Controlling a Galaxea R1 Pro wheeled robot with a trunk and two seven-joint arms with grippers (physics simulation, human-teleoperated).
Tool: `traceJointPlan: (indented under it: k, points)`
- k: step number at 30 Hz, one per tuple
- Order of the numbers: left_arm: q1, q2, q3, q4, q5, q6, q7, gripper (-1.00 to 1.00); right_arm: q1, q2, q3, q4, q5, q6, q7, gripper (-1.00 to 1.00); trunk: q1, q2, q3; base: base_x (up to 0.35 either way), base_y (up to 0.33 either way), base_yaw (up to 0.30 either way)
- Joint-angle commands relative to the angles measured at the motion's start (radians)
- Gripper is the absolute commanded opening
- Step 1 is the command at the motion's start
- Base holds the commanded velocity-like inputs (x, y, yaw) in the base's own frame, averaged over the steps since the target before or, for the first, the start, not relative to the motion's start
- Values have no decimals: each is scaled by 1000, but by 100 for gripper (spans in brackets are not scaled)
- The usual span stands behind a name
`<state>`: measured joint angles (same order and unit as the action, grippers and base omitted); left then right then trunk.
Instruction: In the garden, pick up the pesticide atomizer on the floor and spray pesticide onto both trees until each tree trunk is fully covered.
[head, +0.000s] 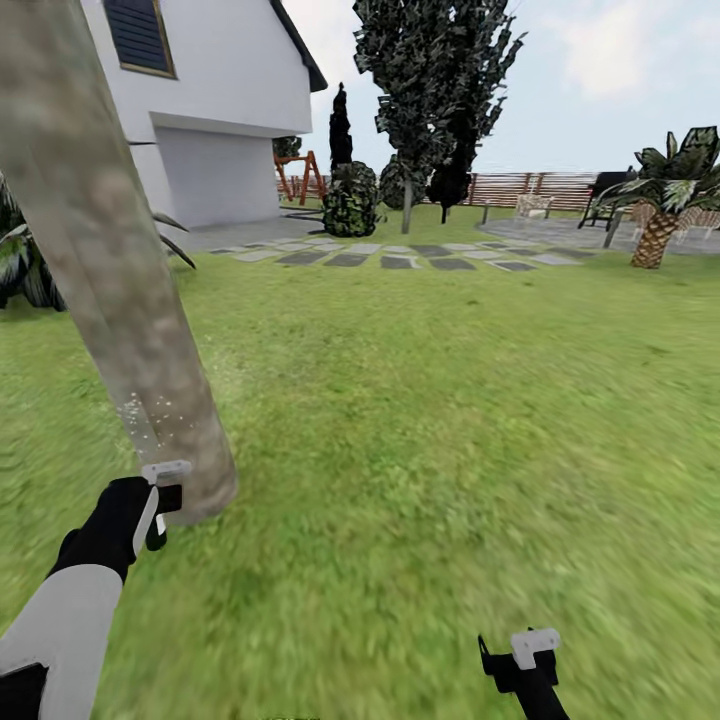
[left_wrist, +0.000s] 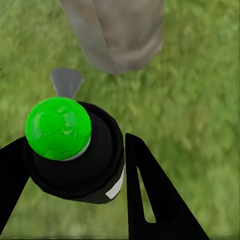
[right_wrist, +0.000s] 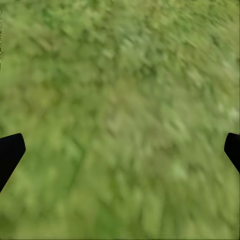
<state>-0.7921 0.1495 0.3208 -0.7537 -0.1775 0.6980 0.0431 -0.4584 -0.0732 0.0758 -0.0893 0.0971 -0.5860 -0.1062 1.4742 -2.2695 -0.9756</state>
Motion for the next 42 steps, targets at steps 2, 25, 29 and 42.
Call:
traceJointPlan:
  k: [2,25,29,42]
  points:
    - [-1,-1,1,-1,-7,5,-2,-100,0,0,7,0,9,0,-10,100,0,0,-1,0,-273,273]
    - [2,5,6,0,-5,5,42,-100,0,0,7,0,9,-1,-10,100,0,0,-1,153,-252,74]
    - [2,4,5,7,-2,5,44,-100,0,0,7,0,9,-1,-10,100,0,0,-1,188,-236,273]
    - [2,9,26,44,2,-2,44,-100,0,0,7,0,9,-1,-10,100,0,0,-1,88,-72,278]
